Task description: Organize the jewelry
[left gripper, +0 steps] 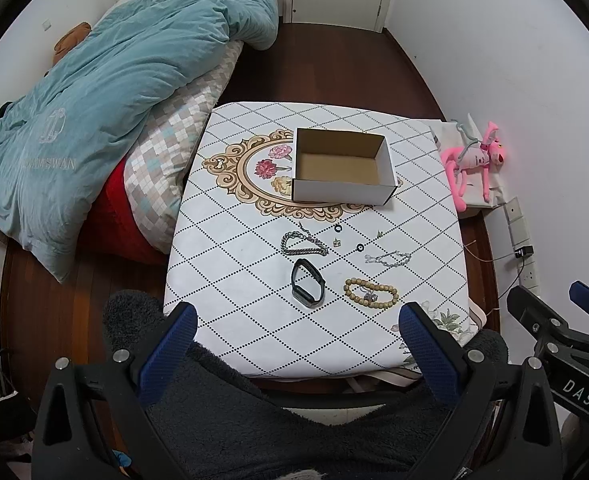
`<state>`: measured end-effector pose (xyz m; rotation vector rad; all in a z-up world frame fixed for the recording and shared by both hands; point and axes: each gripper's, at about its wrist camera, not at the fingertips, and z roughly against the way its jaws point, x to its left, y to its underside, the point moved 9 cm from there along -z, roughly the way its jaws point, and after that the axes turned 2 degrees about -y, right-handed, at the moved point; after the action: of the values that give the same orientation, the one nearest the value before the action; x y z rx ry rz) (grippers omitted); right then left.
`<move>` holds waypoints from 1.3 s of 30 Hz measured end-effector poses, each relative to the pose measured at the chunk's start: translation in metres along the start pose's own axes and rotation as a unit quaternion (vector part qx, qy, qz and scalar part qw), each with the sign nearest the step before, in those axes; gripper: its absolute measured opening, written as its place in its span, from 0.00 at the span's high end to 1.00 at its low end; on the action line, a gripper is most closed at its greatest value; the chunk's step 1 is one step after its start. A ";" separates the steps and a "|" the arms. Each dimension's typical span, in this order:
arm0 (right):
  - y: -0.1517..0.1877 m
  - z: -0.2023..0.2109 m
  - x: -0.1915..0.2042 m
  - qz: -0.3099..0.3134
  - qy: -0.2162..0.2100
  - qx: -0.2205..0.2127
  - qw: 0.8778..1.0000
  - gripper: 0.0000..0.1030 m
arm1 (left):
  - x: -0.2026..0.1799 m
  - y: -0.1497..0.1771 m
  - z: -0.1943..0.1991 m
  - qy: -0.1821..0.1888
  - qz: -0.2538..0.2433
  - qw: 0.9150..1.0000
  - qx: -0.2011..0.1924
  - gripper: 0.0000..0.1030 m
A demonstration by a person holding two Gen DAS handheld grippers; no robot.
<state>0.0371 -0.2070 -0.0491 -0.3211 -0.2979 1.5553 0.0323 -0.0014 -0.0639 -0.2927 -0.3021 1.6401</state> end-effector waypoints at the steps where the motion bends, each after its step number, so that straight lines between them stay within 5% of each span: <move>1: 0.000 0.000 0.000 0.000 0.001 0.000 1.000 0.00 | 0.000 0.000 0.000 -0.001 -0.001 1.000 0.000 0.00; 39: -0.003 0.005 -0.006 -0.005 0.000 -0.004 1.000 0.00 | 0.000 -0.003 0.004 0.001 -0.001 1.000 -0.006 0.00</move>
<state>0.0379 -0.2134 -0.0437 -0.3258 -0.3046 1.5451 0.0337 -0.0017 -0.0589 -0.3038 -0.3101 1.6363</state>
